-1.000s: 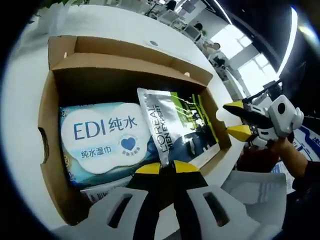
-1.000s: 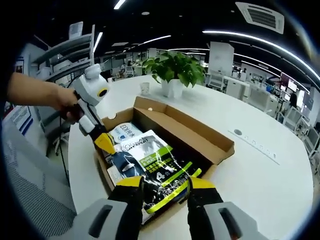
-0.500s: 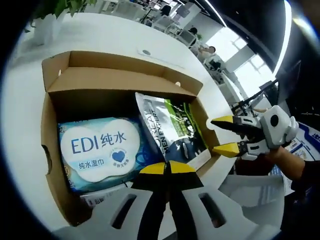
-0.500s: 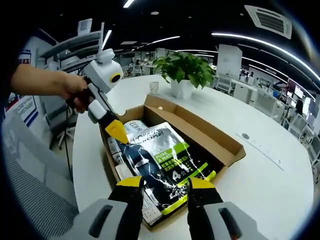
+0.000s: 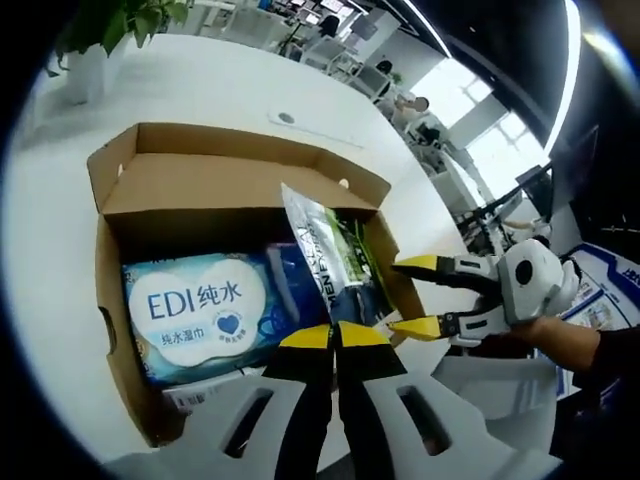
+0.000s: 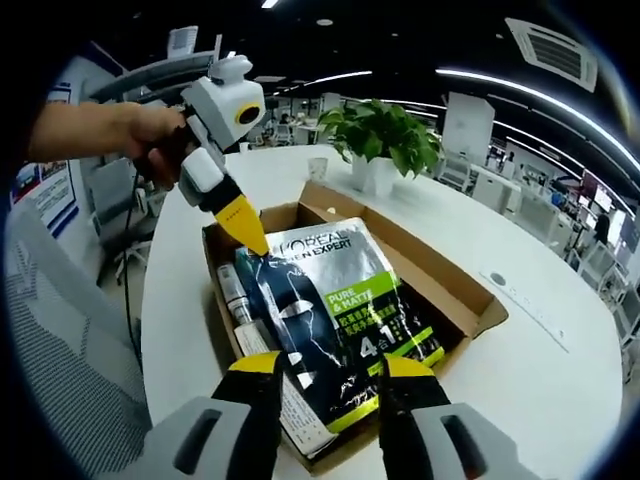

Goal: Operate the shoe box by opening the lid, removing the specified soft item, and placing it in the target area until the item is outside and the box remains undamaged.

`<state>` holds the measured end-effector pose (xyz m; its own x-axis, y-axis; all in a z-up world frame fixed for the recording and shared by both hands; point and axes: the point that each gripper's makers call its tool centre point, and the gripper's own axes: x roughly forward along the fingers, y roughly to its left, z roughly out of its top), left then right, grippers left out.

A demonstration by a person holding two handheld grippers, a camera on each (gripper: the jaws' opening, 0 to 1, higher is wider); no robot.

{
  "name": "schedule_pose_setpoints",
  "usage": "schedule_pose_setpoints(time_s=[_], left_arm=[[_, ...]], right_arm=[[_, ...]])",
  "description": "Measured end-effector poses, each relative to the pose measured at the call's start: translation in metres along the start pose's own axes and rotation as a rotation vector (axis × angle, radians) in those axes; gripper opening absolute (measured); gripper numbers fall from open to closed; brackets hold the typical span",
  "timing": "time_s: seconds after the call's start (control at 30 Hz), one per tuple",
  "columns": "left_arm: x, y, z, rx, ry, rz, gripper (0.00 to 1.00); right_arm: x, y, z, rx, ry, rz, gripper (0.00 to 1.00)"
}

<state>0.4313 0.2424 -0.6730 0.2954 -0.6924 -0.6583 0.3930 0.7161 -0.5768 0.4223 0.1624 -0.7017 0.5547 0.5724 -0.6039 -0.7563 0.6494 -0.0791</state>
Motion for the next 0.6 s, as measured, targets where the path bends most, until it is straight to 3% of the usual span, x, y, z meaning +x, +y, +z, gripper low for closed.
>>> schedule_pose_setpoints(time_s=[0.33, 0.47, 0.6], left_arm=[[-0.003, -0.011, 0.006, -0.037, 0.000, -0.005, 0.00], [-0.005, -0.015, 0.006, -0.033, 0.013, -0.003, 0.00], [-0.007, -0.012, 0.006, 0.024, 0.024, 0.040, 0.00]], right_arm=[[0.011, 0.000, -0.004, -0.008, 0.018, -0.047, 0.34], [0.012, 0.001, -0.007, -0.006, 0.032, -0.049, 0.22], [0.009, 0.005, -0.003, -0.013, 0.012, -0.047, 0.11]])
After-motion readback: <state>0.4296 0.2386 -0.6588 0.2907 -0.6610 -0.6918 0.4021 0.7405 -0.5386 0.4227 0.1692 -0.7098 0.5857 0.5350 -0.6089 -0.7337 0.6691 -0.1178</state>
